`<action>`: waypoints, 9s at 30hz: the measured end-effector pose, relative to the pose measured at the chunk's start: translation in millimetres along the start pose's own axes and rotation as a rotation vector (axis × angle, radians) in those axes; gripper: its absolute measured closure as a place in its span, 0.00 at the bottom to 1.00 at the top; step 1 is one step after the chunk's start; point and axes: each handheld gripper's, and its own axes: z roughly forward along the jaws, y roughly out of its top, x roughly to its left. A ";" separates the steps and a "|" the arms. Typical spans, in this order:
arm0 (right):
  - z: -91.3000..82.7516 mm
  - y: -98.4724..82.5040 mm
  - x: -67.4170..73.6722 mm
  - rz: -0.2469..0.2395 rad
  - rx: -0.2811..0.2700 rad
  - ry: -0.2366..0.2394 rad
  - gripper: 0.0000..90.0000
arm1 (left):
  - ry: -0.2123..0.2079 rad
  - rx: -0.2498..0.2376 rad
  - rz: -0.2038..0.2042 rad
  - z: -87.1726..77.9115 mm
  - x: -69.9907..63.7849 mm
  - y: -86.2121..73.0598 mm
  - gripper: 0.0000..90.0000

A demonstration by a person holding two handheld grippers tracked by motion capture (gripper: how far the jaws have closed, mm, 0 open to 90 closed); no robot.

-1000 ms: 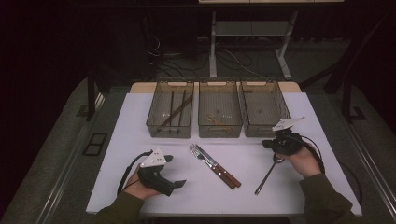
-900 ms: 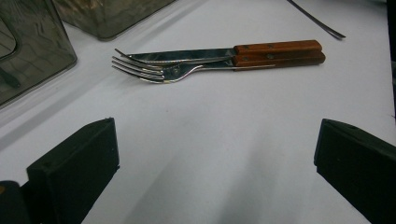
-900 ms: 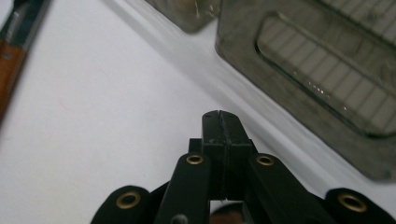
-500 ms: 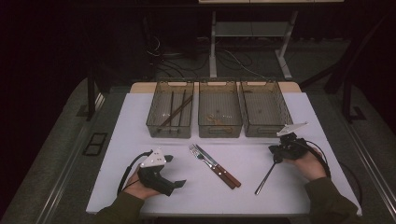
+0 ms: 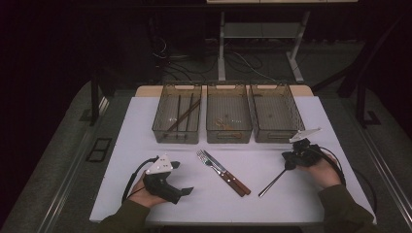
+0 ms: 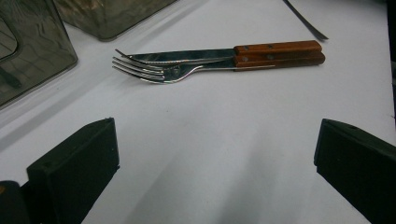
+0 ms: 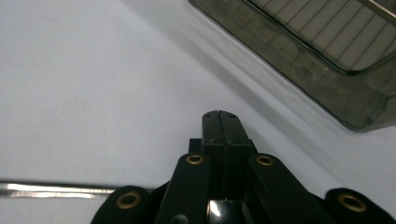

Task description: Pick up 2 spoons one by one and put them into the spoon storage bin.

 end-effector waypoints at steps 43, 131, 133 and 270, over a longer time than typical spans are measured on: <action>-41.3 -48.3 -13.3 0.079 -0.086 0.033 0.64 | 0.002 0.014 0.010 0.4 0.2 0.2 0.00; -48.8 -36.2 8.0 0.095 -0.117 0.022 0.94 | 0.001 0.019 0.013 1.7 -0.3 0.2 0.00; -50.6 -32.5 8.3 0.099 -0.132 0.018 0.94 | 0.001 0.020 0.014 1.7 -0.4 0.2 0.00; -17.7 35.3 73.3 0.005 -0.235 0.191 0.92 | -0.011 0.026 0.017 3.4 -0.3 0.1 0.00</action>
